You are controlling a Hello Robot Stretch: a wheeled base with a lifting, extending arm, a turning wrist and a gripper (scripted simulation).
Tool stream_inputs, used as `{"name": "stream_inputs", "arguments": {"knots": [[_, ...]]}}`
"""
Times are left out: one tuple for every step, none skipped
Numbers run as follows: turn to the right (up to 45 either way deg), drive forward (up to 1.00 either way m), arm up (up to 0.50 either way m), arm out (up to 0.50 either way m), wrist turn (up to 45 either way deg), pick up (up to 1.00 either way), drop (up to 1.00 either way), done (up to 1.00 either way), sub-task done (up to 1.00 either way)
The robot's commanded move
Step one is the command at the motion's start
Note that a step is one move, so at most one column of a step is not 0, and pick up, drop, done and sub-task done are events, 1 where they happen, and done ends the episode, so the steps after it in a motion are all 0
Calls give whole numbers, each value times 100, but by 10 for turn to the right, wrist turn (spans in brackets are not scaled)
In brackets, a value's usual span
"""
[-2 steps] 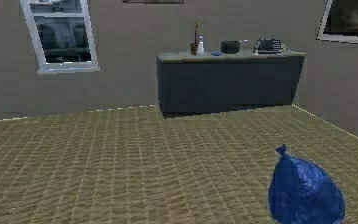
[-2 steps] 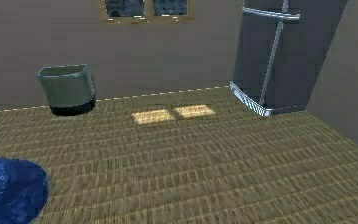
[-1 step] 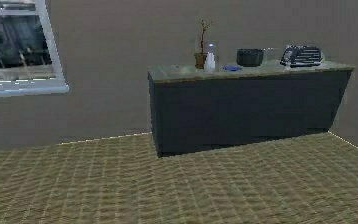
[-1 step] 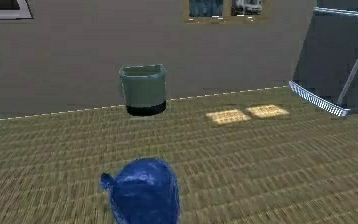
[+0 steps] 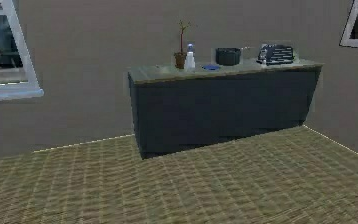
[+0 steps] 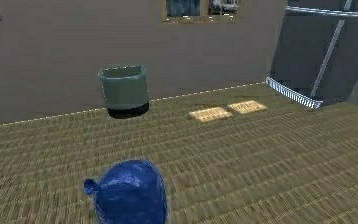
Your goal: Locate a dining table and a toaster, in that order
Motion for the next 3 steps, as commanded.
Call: {"name": "stream_inputs", "arguments": {"knots": [[0, 50, 0, 0, 0, 0, 0, 0, 0], [120, 0, 0, 0, 0, 0, 0, 0, 0], [0, 60, 0, 0, 0, 0, 0, 0, 0]]}}
